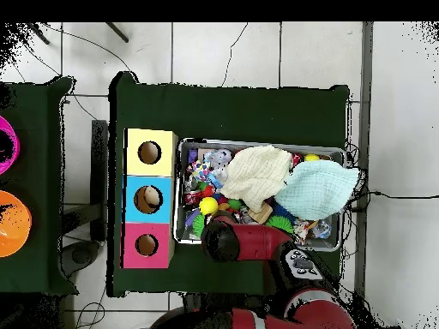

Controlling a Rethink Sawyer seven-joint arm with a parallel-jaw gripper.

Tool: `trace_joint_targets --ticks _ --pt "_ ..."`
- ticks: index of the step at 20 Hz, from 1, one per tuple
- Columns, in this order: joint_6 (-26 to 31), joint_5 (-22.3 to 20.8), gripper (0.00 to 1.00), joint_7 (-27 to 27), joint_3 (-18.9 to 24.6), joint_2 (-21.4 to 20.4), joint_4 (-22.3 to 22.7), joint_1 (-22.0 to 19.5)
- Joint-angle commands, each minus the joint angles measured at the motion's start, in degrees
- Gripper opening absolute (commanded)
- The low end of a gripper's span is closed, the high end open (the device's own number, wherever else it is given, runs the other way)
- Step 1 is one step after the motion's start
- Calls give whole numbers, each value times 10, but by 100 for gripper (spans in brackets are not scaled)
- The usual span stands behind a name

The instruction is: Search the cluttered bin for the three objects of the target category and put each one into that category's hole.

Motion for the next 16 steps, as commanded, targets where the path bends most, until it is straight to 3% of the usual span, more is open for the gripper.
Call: trace_joint_targets --ticks 1,7,8,11,12,16 --pt "-46 30 0 119 30 -5 -25 -7" --pt "-12 24 0 99 57 -41 -2 -30" --pt "6 30 0 102 60 -68 14 -32" --pt "20 43 0 114 45 -100 29 -17" --pt "31 50 0 120 40 -128 43 -11" --pt "39 63 0 121 44 -144 53 -14"
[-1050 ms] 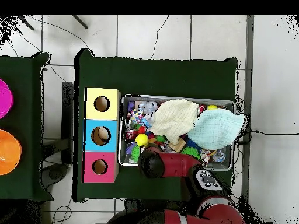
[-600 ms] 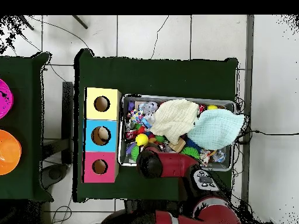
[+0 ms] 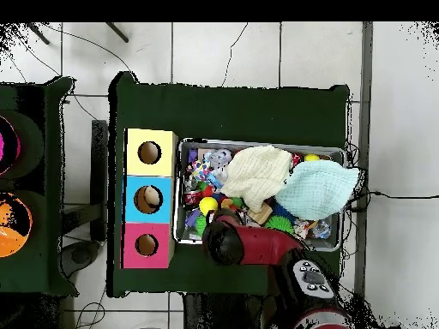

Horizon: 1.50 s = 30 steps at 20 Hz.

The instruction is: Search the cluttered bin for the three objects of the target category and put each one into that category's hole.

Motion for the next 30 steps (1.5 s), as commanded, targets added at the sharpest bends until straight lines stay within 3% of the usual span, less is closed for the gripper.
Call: trace_joint_targets --ticks 1,11,14,20,23,30 --pt "41 49 0 120 41 -82 24 -5" --pt "27 60 0 115 86 -108 64 -43" --pt "21 71 0 130 47 -116 68 6" --pt "-63 100 0 175 24 -93 97 57" --pt "-73 125 0 192 10 -100 107 87" --pt "-85 156 0 192 0 -102 115 112"
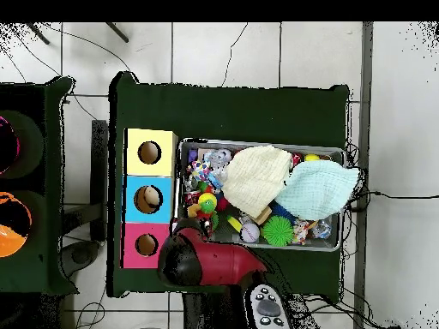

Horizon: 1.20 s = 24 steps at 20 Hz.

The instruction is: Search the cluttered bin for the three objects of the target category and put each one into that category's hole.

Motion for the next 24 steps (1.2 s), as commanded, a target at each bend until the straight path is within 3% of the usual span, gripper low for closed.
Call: trace_joint_targets --ticks 1,16,24 --pt "-47 49 0 170 3 -12 22 6" --pt "-21 25 0 137 43 -16 18 -56" --pt "68 22 0 98 69 -97 30 -105"
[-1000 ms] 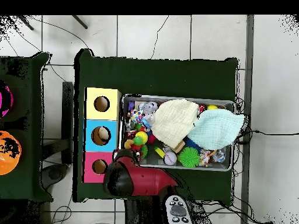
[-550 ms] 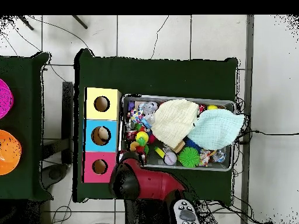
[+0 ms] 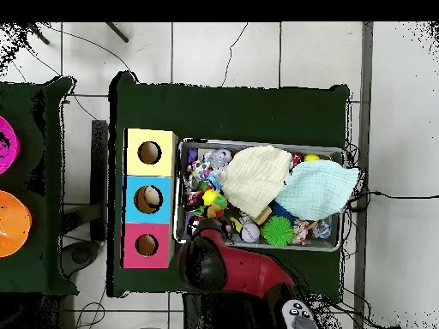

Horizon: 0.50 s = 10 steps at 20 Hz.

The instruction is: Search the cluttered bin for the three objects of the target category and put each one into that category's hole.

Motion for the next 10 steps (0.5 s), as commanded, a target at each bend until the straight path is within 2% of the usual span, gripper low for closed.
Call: trace_joint_targets --ticks 1,8,10 --pt "86 12 0 76 64 -77 4 -33" --pt "184 36 0 67 58 -163 0 -28" --pt "196 43 0 66 63 -180 2 -32"
